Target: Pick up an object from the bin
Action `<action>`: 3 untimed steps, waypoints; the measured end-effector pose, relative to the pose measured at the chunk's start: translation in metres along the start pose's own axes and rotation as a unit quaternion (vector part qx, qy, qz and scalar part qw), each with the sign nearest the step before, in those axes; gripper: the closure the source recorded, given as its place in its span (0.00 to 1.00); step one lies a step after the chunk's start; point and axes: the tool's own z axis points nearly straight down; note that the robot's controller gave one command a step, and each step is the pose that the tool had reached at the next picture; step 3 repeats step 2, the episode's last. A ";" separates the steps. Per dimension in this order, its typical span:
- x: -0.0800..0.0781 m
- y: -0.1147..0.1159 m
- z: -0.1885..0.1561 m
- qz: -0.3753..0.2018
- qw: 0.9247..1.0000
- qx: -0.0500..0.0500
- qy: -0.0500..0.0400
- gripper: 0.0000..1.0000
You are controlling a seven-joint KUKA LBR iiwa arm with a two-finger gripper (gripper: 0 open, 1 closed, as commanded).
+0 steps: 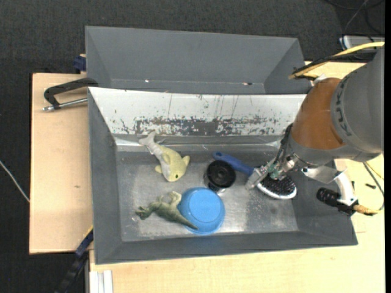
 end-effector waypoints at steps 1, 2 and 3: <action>0.000 0.002 -0.055 -0.001 1.000 -0.003 -0.005 1.00; -0.001 0.003 -0.070 -0.002 1.000 -0.001 -0.004 1.00; -0.001 0.003 -0.070 -0.002 1.000 -0.001 -0.004 1.00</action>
Offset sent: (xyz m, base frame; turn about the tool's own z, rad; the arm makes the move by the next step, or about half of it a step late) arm 0.0001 0.0000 0.0514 0.0000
